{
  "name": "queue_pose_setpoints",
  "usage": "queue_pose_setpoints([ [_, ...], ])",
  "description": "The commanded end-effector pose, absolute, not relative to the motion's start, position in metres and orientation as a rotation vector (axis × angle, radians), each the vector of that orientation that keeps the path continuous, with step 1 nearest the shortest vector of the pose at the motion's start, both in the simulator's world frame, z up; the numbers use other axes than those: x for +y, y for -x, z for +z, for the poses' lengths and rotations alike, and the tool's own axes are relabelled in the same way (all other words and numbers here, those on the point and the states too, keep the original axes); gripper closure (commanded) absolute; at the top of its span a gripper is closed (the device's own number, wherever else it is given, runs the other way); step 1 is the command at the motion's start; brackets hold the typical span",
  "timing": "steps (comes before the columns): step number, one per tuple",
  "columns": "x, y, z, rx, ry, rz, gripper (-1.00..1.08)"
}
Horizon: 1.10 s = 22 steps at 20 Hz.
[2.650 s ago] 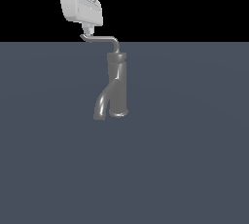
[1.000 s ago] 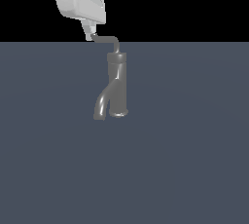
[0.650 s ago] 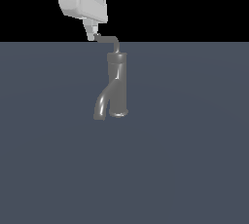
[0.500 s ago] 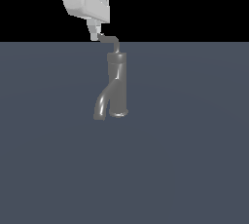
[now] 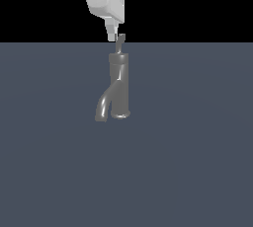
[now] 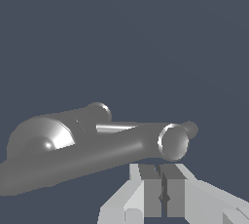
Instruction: Turn on the faucet by rotating a designated handle.
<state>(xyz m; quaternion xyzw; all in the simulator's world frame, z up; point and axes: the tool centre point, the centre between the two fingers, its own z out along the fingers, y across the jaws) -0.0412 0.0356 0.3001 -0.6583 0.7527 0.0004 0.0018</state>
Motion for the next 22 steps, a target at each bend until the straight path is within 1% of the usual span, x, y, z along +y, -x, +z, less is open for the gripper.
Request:
queue_pose_setpoints([
  [1, 0.031, 0.039, 0.300, 2.364, 2.064, 0.000, 1.08],
  [22, -0.054, 0.000, 0.300, 2.405, 2.021, 0.000, 1.08],
])
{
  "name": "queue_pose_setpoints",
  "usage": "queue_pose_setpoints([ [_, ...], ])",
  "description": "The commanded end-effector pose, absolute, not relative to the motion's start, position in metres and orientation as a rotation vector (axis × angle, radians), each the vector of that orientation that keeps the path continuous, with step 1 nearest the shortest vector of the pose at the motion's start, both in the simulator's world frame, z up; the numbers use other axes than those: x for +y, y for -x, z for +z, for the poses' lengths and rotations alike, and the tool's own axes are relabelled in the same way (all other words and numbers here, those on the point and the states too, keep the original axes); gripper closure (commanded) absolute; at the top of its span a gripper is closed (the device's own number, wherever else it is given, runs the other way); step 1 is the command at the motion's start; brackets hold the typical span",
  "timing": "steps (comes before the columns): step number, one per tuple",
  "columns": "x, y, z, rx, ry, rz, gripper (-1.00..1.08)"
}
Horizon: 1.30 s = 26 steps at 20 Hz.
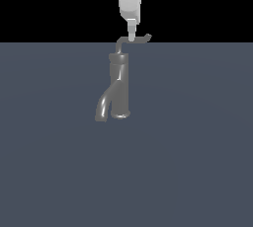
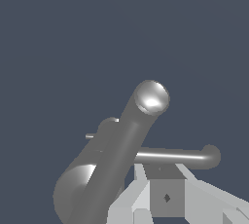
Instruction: Turn on the faucet by rotating a designated handle.
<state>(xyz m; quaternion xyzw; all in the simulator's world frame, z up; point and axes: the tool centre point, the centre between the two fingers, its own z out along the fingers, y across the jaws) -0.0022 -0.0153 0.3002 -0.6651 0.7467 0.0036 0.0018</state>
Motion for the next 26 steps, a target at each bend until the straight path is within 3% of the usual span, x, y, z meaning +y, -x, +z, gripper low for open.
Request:
queue_pose_setpoints([
  [1, -0.054, 0.000, 0.300, 2.405, 2.021, 0.000, 1.08],
  [2, -0.016, 0.000, 0.300, 2.341, 2.087, 0.012, 1.08],
  [26, -0.055, -0.056, 0.300, 2.387, 2.040, 0.004, 1.08],
])
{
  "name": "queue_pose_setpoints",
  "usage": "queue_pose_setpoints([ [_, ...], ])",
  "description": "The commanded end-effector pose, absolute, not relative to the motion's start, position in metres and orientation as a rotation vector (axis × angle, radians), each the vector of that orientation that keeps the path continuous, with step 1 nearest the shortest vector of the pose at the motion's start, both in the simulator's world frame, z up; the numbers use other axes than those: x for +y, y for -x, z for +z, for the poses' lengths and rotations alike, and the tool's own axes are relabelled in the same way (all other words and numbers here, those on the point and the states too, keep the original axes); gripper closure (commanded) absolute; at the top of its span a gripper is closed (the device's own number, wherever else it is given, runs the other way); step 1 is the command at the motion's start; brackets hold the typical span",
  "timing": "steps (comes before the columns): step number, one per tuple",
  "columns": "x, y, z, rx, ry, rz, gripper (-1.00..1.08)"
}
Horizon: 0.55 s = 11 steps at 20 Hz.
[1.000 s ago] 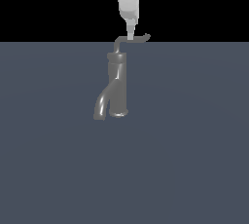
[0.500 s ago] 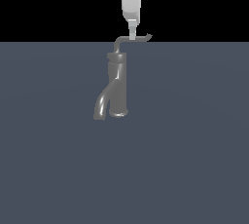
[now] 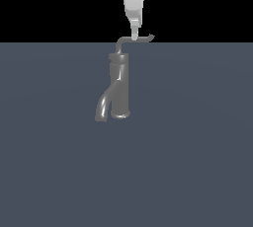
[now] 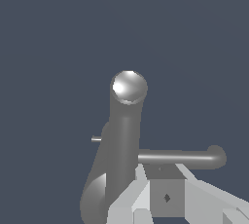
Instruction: Turn on the faucet by rotating a designated handle.
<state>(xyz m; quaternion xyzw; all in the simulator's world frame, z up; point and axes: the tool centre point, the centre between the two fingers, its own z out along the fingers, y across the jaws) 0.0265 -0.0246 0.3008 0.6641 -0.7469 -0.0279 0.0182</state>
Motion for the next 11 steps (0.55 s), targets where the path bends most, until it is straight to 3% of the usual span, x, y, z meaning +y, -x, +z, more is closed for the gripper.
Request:
queue_pose_setpoints([
  [1, -0.057, -0.058, 0.300, -2.391, -2.040, -0.003, 1.08],
  [11, -0.071, -0.078, 0.300, -2.406, -2.021, 0.000, 1.08],
])
